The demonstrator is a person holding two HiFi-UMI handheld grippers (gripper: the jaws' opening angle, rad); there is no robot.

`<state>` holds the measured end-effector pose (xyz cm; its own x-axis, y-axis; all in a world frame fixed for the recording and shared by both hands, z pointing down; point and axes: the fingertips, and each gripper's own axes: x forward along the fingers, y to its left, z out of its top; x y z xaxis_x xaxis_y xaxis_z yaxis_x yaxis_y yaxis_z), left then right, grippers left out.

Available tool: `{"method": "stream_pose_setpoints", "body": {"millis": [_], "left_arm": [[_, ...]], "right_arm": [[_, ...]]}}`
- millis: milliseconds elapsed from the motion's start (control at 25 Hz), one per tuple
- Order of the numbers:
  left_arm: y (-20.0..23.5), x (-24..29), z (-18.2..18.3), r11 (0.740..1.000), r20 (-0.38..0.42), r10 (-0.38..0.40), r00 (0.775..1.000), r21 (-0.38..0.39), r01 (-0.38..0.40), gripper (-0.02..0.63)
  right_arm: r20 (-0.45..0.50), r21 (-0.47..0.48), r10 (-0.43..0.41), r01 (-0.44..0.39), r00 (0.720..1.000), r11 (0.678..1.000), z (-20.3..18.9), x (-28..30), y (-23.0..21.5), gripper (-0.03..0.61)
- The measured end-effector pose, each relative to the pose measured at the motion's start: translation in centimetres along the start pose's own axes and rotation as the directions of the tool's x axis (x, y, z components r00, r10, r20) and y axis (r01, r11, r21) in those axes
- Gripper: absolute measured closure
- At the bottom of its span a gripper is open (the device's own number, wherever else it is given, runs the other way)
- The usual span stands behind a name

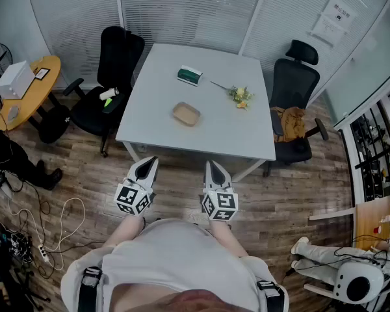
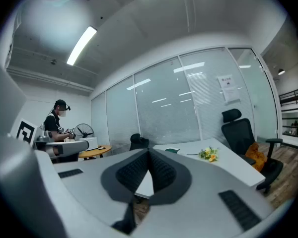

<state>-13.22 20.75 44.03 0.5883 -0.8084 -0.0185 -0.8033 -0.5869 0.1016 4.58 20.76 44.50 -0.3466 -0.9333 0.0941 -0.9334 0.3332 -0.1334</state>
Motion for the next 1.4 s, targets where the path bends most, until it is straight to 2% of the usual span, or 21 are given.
{"method": "stream_pose_setpoints", "body": {"millis": [640,880,1400], "left_arm": [[0.8,-1.1,0.2,1.000,0.004,-0.014,1.000,0.002,0.014,0.603],[2.6,-1.9,0.7,0.999,0.021,-0.031,0.999,0.013,0.030,0.603],[6.8,-2.7,-0.6,0.997,0.025,-0.066,0.997,-0.025,0.067,0.603]], "right_arm": [[-0.002,0.013,-0.009,0.009,1.000,1.000,-0.3,0.3,1.3,0.569],[0.010,0.005,-0.031,0.031,0.999,1.000,-0.4,1.2,3.1,0.569],[-0.004,0.003,-0.087,0.087,0.996,0.996,-1.7,3.4,5.5,0.569]]}}
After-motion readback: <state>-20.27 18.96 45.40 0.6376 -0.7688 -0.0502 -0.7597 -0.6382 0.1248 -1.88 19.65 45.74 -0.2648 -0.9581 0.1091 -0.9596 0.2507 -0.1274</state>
